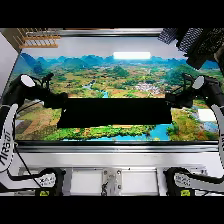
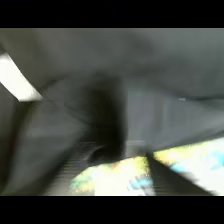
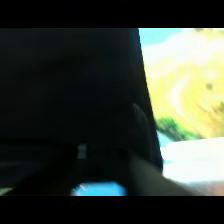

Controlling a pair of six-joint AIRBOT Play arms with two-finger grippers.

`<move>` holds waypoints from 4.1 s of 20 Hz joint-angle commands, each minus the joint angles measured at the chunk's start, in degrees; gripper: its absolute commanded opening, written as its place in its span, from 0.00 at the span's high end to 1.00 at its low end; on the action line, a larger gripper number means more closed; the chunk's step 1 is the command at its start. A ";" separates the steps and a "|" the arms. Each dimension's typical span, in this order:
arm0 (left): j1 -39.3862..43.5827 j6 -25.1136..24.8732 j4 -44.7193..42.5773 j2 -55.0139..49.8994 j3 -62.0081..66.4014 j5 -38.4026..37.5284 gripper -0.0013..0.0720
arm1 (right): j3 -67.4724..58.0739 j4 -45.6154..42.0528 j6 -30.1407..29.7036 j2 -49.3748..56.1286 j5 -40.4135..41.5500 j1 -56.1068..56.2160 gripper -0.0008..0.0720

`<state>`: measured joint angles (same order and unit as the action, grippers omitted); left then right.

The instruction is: Fold the clothes and pants, and hang the long-sleeved shirts on hangers.

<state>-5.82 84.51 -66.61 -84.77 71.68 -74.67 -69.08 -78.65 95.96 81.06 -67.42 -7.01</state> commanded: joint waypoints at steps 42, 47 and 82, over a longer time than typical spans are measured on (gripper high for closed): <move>36.85 7.67 14.16 -15.91 4.11 26.95 0.97 | -17.57 15.61 -18.71 1.81 -23.98 -10.10 0.97; 41.55 7.67 14.12 -26.73 17.68 21.84 0.97 | -28.48 15.58 -13.99 1.57 -28.68 0.22 0.97; -2.62 3.78 -1.38 2.08 26.51 2.08 0.97 | -36.87 25.03 -10.73 27.69 16.52 51.52 0.81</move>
<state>-4.01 88.84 -67.72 -85.84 98.15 -70.63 -105.89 -59.46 85.73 101.45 -62.52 40.03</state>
